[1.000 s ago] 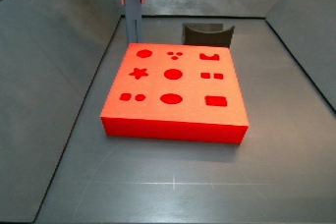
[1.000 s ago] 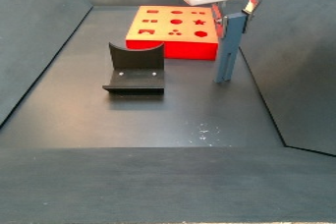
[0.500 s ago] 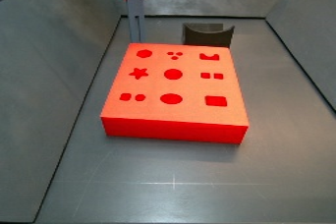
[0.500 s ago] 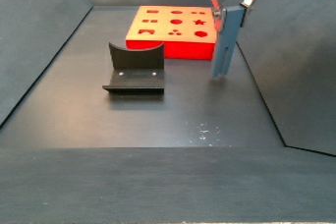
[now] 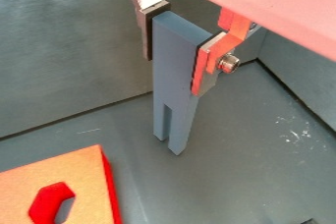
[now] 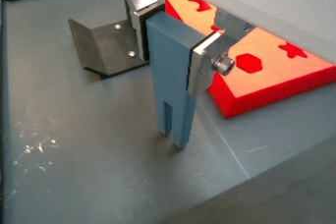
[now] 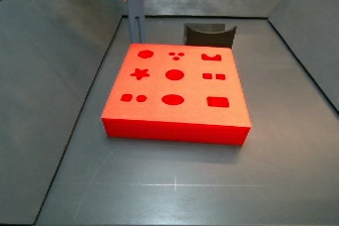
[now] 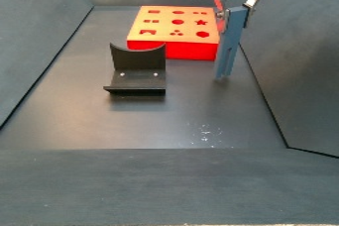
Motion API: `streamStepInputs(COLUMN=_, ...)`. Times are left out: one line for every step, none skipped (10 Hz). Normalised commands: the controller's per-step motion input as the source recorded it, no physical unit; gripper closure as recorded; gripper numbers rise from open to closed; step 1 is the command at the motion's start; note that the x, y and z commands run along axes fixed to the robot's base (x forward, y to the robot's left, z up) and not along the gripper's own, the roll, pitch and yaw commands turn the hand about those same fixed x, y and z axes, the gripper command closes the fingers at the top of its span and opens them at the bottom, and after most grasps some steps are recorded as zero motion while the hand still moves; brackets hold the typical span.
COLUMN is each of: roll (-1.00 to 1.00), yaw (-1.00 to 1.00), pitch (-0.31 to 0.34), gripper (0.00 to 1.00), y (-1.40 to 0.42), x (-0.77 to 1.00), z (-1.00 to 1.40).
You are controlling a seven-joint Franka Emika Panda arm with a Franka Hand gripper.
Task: Pick up the double-square object. Move up. Move to above the board. Insert the double-square object.
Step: Move up, then move to above the board.
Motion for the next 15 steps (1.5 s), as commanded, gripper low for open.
streamStepInputs(roll=-0.01, yaw=0.01, pitch=0.013, gripper=1.0, y=-0.06, x=-0.02, z=0.81)
streamStepInputs(roll=0.0, yaw=0.01, pitch=0.039, gripper=1.0, y=-0.05, x=-0.03, z=0.68)
streamStepInputs(roll=0.01, yaw=0.01, pitch=0.043, gripper=1.0, y=-0.04, x=-0.03, z=0.58)
streamStepInputs(roll=0.02, yaw=0.01, pitch=0.054, gripper=1.0, y=-0.02, x=-0.01, z=0.37)
streamStepInputs(roll=0.03, yaw=0.01, pitch=0.071, gripper=1.0, y=-0.01, x=0.01, z=0.21)
streamStepInputs(roll=0.42, yaw=0.33, pitch=-0.046, gripper=1.0, y=0.45, x=0.3, z=1.0)
streamStepInputs(roll=0.42, yaw=0.32, pitch=-0.038, gripper=1.0, y=0.46, x=0.31, z=1.0)
streamStepInputs(roll=0.32, yaw=0.22, pitch=0.02, gripper=1.0, y=0.26, x=0.17, z=0.83)
streamStepInputs(roll=0.21, yaw=0.13, pitch=0.017, gripper=1.0, y=0.1, x=0.05, z=0.63)
streamStepInputs(roll=0.15, yaw=0.09, pitch=-0.001, gripper=1.0, y=0.05, x=0.0, z=0.48)
streamStepInputs(roll=0.13, yaw=0.07, pitch=-0.003, gripper=1.0, y=0.03, x=-0.01, z=0.39)
streamStepInputs(roll=0.11, yaw=0.05, pitch=0.019, gripper=1.0, y=0.01, x=0.0, z=0.18)
streamStepInputs(roll=-0.15, yaw=-1.0, pitch=0.156, gripper=1.0, y=-1.0, x=0.2, z=0.25)
streamStepInputs(roll=-0.15, yaw=-1.0, pitch=0.166, gripper=1.0, y=-1.0, x=0.2, z=0.25)
streamStepInputs(roll=-0.18, yaw=-1.0, pitch=0.207, gripper=1.0, y=-1.0, x=0.2, z=0.27)
